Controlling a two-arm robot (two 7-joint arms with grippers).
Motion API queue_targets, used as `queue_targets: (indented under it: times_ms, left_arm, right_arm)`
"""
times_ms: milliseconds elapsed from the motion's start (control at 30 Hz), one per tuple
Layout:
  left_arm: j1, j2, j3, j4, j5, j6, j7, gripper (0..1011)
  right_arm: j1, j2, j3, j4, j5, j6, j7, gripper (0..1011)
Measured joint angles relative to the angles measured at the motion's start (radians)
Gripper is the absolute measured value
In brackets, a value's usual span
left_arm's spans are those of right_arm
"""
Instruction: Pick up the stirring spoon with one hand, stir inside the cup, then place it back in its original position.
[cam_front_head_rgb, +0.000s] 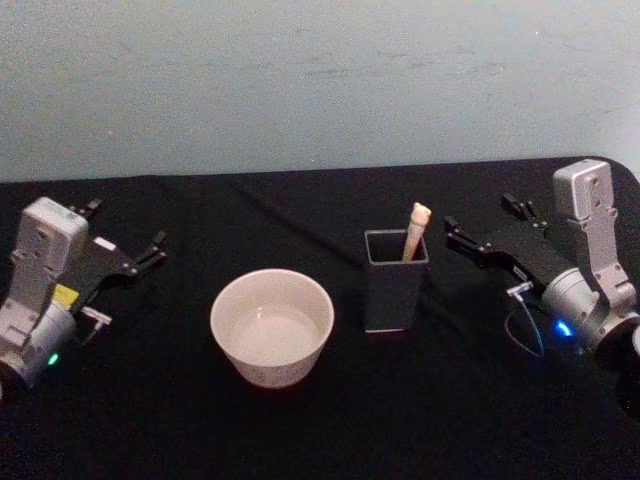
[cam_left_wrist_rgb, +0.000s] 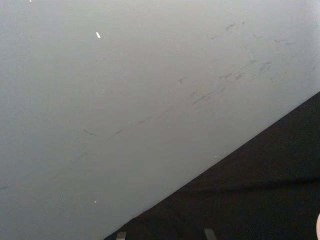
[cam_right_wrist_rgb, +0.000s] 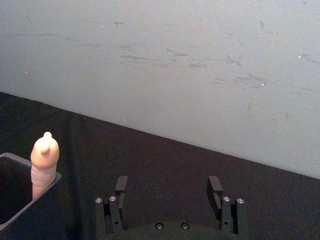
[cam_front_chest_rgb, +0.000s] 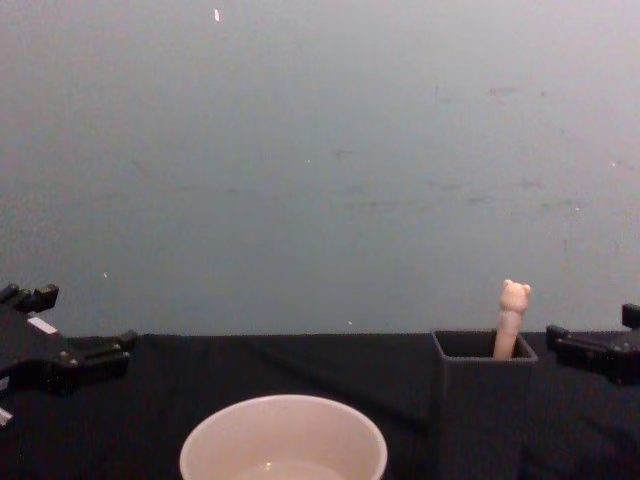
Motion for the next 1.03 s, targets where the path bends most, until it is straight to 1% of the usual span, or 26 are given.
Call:
queue_targets:
  times_ms: [1033]
  left_arm:
    - [0.0,0.0,0.0,0.0,0.0,0.0,0.0,1001]
  right_arm:
    - [0.0,0.0,0.0,0.0,0.0,0.0,0.0,1002]
